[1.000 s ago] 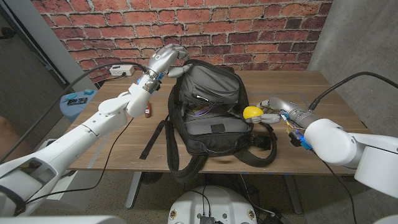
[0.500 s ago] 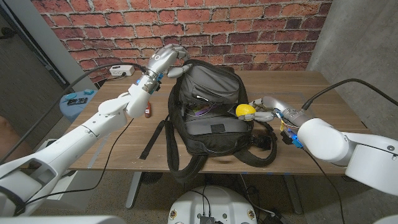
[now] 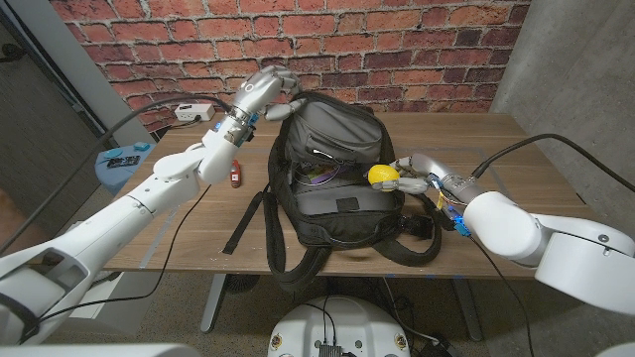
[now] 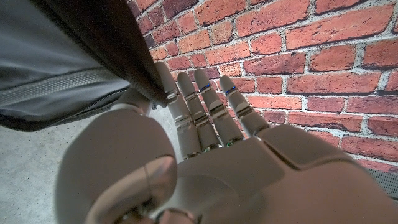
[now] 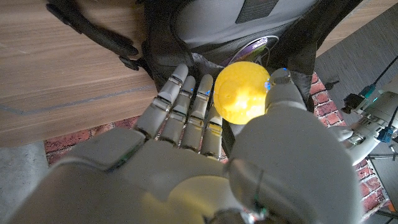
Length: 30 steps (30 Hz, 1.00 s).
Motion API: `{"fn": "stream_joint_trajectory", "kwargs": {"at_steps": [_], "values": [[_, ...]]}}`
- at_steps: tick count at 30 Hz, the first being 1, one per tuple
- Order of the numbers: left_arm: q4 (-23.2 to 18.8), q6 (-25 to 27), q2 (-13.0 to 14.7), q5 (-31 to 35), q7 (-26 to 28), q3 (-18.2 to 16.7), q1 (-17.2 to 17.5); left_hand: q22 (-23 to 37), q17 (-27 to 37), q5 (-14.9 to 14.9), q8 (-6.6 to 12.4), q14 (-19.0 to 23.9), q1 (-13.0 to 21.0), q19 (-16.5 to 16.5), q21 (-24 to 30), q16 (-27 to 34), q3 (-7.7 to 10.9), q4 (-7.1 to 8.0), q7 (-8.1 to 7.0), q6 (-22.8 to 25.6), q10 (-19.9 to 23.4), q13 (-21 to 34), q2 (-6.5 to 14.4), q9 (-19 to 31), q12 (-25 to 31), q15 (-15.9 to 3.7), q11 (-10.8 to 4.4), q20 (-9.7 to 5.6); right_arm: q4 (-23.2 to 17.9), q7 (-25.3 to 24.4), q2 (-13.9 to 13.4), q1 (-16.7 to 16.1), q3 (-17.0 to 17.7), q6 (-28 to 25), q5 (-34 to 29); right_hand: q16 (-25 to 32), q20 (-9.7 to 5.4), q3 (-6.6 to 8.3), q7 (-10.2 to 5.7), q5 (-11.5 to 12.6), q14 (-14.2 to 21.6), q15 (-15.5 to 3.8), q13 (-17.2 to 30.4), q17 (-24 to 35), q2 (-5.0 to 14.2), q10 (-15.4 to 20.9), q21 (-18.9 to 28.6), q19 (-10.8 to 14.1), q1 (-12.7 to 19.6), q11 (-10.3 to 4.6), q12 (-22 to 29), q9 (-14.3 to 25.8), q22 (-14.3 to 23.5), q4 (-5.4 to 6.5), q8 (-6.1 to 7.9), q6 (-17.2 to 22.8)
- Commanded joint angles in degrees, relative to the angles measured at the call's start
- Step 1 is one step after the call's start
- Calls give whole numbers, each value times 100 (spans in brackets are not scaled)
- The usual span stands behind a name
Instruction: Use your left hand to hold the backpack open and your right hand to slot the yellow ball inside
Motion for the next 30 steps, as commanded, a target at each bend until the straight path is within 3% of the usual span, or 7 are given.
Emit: {"fn": "stream_joint_trajectory", "kwargs": {"at_steps": [1, 18, 30], "values": [[289, -323, -57, -3, 62, 94, -246, 10, 8, 25, 9, 40, 24, -5, 24, -25, 7, -1, 17, -30, 163, 29, 35, 9, 4, -3, -123, 5, 118, -95, 327, 461, -584, -61, -70, 39, 19, -19, -14, -24, 40, -512, 1, 24, 66, 36, -14, 44, 0, -8, 14, 31, 13, -2, 39, 63], [355, -510, -26, -25, 151, 60, -257, 9, 8, 23, 21, 44, 24, -17, 31, -30, 6, -3, 19, -23, 164, 29, 33, 0, -4, -9, -139, -2, 350, -186, 706, 777, -1062, 59, -151, 50, 20, -34, -2, -49, 57, -514, -29, 38, 86, 75, -15, 50, 31, 0, 14, 31, 14, 3, 24, 82], [432, -597, -69, -34, 199, 75, -259, 7, 5, 23, 34, 47, 20, -58, 23, -36, 8, 2, 26, -25, 164, 44, 35, 2, -1, -7, -131, -2, 759, -119, 1082, 1146, -1496, 351, -307, 60, 17, -35, -13, -70, 76, -505, -47, 48, 118, 113, -15, 55, 75, 17, 22, 32, 15, 3, 18, 115]]}}
